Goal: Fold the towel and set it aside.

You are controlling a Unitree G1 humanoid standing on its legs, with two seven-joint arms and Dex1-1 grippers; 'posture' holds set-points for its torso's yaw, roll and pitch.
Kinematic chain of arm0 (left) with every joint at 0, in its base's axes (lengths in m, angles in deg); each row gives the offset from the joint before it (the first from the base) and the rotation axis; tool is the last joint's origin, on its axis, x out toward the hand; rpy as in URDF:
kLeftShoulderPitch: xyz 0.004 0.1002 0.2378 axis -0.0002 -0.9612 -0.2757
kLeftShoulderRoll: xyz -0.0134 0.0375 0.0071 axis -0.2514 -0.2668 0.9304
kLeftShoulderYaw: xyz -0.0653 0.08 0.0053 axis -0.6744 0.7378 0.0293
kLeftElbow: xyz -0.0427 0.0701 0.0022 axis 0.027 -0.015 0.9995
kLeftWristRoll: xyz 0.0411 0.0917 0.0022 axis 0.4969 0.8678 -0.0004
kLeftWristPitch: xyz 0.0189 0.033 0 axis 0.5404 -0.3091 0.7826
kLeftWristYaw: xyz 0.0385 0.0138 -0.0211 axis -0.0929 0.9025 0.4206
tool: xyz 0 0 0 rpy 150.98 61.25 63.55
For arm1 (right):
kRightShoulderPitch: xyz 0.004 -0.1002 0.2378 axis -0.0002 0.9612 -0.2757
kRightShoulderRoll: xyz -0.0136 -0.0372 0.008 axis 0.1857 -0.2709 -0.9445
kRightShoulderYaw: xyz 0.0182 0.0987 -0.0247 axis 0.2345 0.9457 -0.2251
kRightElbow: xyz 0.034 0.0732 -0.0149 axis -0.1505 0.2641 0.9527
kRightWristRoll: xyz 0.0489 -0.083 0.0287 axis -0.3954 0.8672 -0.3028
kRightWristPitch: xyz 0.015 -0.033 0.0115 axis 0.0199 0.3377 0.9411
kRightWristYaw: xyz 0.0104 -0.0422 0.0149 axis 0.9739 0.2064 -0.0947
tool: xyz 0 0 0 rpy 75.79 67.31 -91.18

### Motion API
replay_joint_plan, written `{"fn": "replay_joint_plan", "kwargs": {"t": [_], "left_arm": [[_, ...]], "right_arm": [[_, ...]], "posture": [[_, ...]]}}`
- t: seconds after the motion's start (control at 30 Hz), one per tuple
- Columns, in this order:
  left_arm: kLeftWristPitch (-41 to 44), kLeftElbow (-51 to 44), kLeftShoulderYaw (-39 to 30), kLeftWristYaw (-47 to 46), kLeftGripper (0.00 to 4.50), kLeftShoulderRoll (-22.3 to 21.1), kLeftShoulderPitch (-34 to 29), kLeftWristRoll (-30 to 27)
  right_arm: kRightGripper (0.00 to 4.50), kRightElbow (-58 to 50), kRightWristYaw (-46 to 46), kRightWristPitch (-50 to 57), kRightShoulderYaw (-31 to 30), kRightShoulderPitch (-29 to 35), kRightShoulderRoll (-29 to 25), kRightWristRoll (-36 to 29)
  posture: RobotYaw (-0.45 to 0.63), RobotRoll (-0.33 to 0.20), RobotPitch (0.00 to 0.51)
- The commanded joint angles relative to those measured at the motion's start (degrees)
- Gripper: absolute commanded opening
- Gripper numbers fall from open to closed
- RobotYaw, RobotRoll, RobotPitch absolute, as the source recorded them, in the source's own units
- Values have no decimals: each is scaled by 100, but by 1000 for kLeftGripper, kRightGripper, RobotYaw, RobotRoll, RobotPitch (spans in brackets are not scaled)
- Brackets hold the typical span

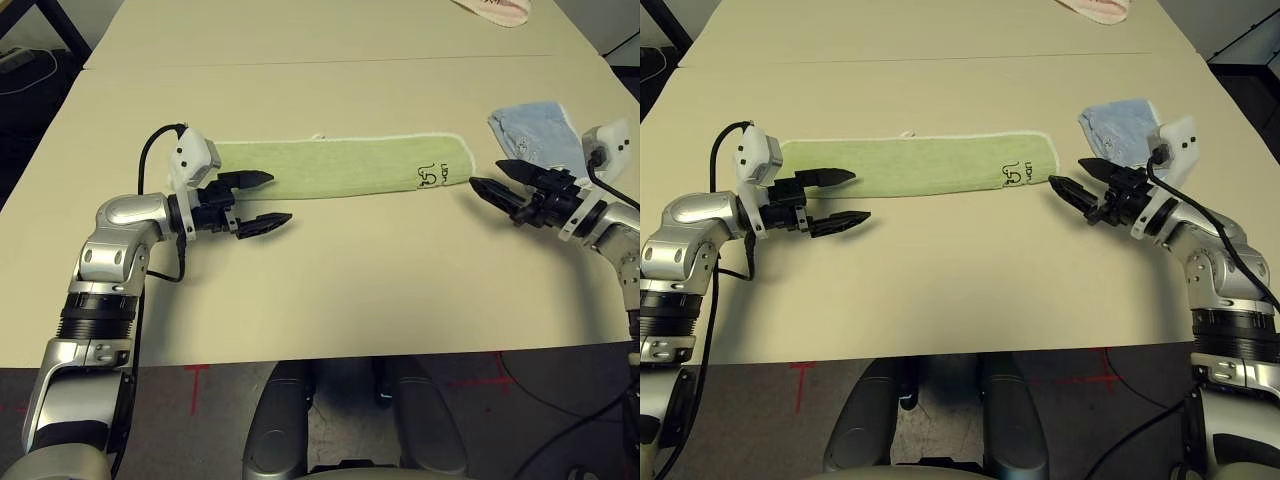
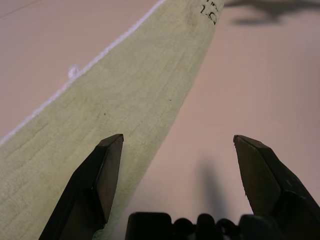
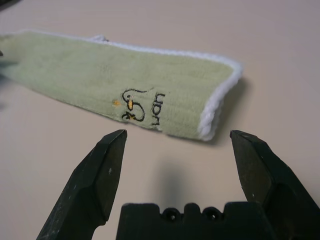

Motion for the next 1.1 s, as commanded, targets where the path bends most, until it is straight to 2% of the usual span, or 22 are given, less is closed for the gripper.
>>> {"fn": "replay_joint_plan", "kwargs": {"t": [0.03,0.13,0.47,0.7,0.87,1.1], "left_arm": [[-178,153,81,35,4458,-27,73,124],[-286,293,109,9,4458,-29,137,208],[40,-113,94,21,4458,-18,76,66],[257,-332,74,51,4458,-53,28,31],[374,-465,62,50,4458,-62,-17,3],[492,-630,15,9,4458,-112,-133,-51]], "right_arm": [[4459,-401,587,659,297,157,321,-489],[4459,-446,1049,962,268,159,598,-518],[4459,-768,2545,2457,1044,18,1364,-1783],[4459,-854,3561,3082,1476,-166,1936,-2666],[4459,-845,4088,3049,1538,-233,2301,-2990],[4459,-501,4381,2449,1536,-430,2478,-2834]], "posture": [[67,0,234],[62,0,237],[70,0,246],[73,0,247],[80,0,246],[82,0,247]]}}
